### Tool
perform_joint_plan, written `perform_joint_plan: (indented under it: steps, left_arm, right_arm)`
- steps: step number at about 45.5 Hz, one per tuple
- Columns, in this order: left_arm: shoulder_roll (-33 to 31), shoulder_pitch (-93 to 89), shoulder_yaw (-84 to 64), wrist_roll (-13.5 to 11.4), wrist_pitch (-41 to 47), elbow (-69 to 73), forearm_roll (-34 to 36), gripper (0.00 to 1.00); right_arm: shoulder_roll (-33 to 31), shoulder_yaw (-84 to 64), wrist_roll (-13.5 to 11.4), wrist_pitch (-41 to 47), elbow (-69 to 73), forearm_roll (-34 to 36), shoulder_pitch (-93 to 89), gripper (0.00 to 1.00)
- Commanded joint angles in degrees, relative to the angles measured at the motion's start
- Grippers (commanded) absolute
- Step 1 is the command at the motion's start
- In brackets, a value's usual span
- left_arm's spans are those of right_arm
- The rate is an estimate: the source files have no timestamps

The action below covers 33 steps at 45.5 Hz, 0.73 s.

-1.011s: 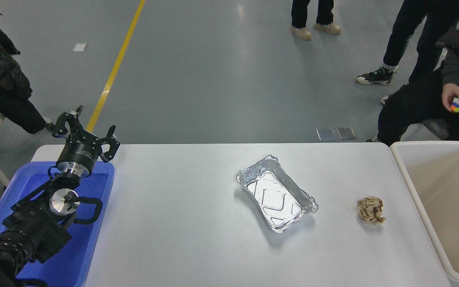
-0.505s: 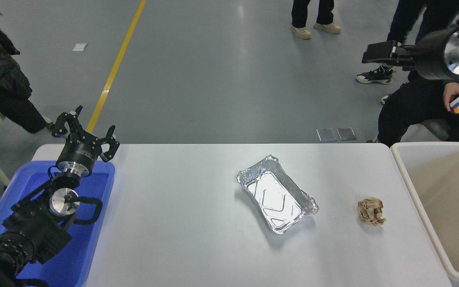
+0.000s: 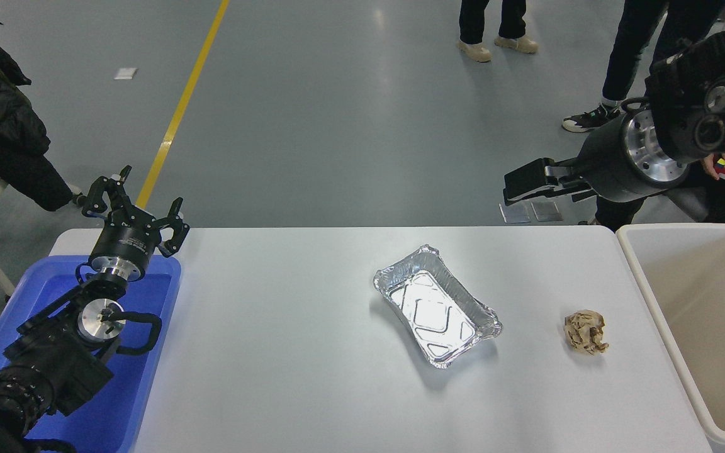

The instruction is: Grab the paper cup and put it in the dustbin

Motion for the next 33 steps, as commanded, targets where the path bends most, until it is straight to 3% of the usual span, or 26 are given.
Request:
perform_joint_plan:
  steps: [1, 7, 13, 33]
  left_arm:
    - [0.0, 0.0, 0.0, 0.0, 0.0, 0.0, 0.0, 0.99]
    - [0.0, 0.0, 0.0, 0.0, 0.0, 0.0, 0.0, 0.99]
    - [0.0, 0.0, 0.0, 0.0, 0.0, 0.0, 0.0, 0.99]
    - [0.0, 0.0, 0.0, 0.0, 0.0, 0.0, 0.0, 0.99]
  right_arm:
    - [0.7, 0.1, 1.3, 9.3, 3.6, 1.4, 0.6, 1.00]
    - [1.3, 0.0, 3.2, 11.5, 3.7, 3.0, -0.1, 1.00]
    - [2.9, -0.5, 3.3, 11.5, 3.6, 5.5, -0.5, 1.00]
    - [3.0, -4.4, 3.3, 11.3, 3.4, 3.6, -0.8, 1.00]
